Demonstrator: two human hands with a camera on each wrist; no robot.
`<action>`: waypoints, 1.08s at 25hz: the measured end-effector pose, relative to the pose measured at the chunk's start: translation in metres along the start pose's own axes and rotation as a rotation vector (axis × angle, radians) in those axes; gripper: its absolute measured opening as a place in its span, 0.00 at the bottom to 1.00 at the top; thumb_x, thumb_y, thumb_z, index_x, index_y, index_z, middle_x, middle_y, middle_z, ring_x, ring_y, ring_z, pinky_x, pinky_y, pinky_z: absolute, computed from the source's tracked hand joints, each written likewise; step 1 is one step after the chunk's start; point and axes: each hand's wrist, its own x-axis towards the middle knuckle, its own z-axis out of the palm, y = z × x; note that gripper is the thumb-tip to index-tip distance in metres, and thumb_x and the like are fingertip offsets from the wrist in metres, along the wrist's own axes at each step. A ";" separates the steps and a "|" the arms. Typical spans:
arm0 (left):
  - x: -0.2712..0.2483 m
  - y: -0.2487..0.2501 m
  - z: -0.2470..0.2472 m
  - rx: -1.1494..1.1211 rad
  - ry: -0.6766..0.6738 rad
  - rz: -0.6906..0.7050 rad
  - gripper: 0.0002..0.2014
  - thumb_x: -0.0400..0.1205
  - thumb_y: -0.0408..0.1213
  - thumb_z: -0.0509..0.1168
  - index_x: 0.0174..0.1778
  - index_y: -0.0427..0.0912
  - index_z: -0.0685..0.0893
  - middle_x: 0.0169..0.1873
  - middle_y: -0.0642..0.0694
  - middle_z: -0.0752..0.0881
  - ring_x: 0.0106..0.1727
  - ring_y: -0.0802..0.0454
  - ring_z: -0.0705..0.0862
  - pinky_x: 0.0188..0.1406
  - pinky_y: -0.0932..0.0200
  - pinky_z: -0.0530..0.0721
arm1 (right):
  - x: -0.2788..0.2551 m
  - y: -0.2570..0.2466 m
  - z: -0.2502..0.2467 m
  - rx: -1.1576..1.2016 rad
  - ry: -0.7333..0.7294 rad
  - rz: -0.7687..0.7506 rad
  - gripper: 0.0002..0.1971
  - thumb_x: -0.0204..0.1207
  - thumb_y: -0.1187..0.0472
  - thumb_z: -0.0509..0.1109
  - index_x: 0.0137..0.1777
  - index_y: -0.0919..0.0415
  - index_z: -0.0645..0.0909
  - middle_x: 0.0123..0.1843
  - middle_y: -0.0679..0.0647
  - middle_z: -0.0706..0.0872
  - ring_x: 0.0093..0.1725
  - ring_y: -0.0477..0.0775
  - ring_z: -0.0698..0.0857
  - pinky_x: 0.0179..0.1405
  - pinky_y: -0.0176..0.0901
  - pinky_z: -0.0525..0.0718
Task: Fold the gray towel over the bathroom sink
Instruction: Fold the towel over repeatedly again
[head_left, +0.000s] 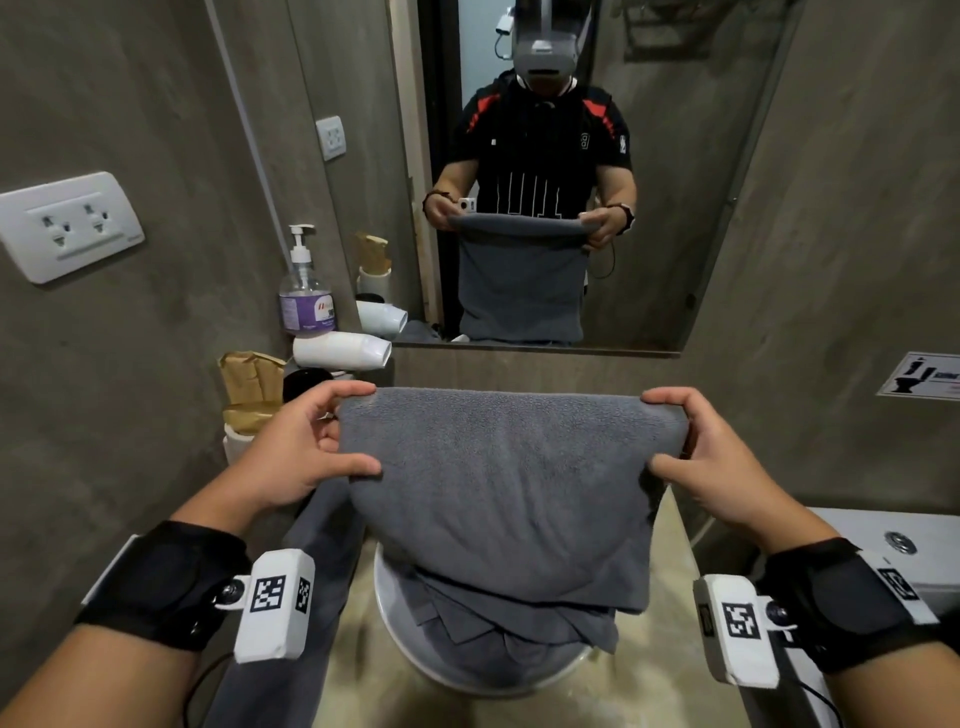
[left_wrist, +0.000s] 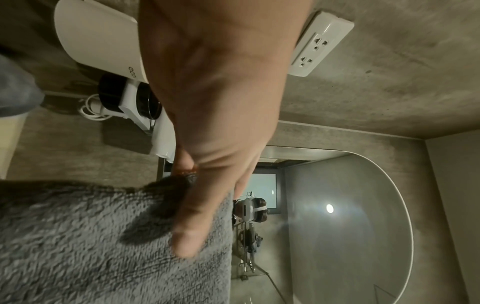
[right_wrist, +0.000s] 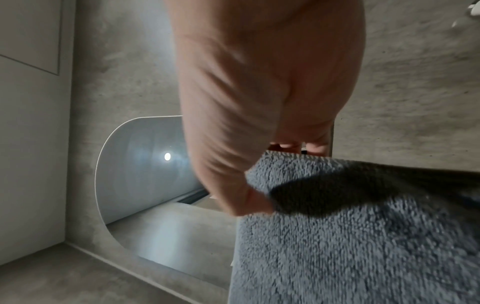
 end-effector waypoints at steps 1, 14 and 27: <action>0.000 -0.002 0.000 0.043 0.004 0.000 0.38 0.59 0.28 0.83 0.67 0.47 0.81 0.57 0.37 0.86 0.47 0.42 0.87 0.53 0.50 0.91 | 0.000 -0.004 0.004 -0.071 0.045 -0.007 0.30 0.68 0.78 0.73 0.63 0.46 0.78 0.59 0.48 0.84 0.52 0.43 0.85 0.51 0.38 0.85; 0.002 -0.009 -0.011 0.174 0.080 0.158 0.12 0.84 0.28 0.68 0.59 0.48 0.86 0.52 0.49 0.90 0.59 0.53 0.87 0.58 0.60 0.85 | -0.002 -0.018 0.013 0.112 0.249 0.080 0.11 0.79 0.63 0.65 0.44 0.51 0.89 0.45 0.56 0.91 0.47 0.52 0.87 0.42 0.48 0.81; 0.000 0.023 -0.012 0.097 0.242 0.282 0.12 0.90 0.41 0.61 0.59 0.60 0.88 0.55 0.60 0.90 0.52 0.66 0.85 0.45 0.74 0.82 | 0.002 -0.030 0.009 0.143 0.285 -0.215 0.11 0.88 0.58 0.63 0.52 0.44 0.87 0.49 0.38 0.88 0.49 0.36 0.83 0.51 0.30 0.80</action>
